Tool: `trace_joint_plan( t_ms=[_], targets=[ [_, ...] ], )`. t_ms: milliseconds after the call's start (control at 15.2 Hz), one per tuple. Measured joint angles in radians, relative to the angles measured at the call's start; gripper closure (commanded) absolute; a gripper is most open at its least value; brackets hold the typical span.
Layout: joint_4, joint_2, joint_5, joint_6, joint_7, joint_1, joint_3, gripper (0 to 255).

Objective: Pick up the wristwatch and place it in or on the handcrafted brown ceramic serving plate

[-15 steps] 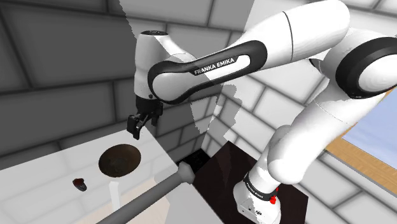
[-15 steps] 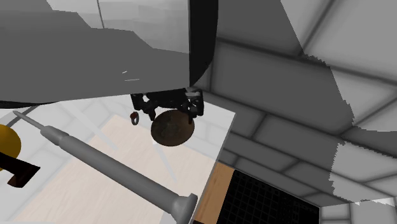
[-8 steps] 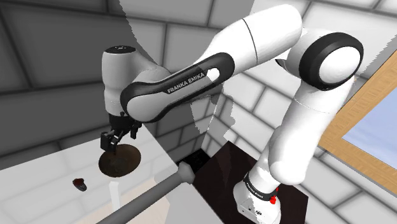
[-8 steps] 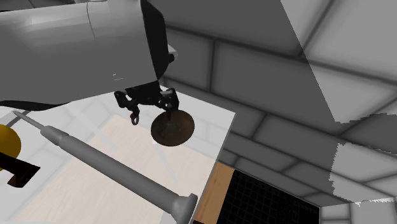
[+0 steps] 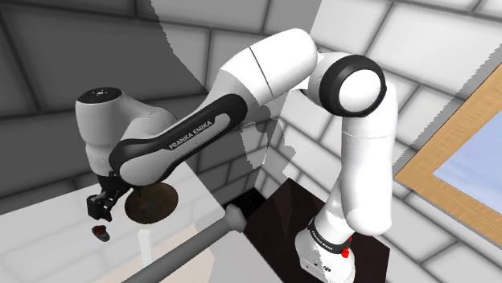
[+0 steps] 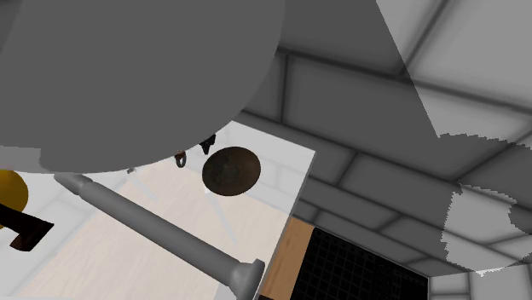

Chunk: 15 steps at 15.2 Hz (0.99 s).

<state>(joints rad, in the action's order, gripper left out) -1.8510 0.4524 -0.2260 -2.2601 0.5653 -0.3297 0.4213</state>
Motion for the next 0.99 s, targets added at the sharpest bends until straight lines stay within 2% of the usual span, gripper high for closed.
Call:
trace_joint_plan(
  t_ms=[264,396,990],
  targets=[
    [0.173,0.153,-0.059,0.034,0.051,-0.087,-0.021,0],
    [0.223,0.209,-0.078,0.032,0.064,-0.115,-0.032,0],
    [0.239,0.283,-0.105,-0.023,0.077,-0.133,-0.054,0]
  ],
)
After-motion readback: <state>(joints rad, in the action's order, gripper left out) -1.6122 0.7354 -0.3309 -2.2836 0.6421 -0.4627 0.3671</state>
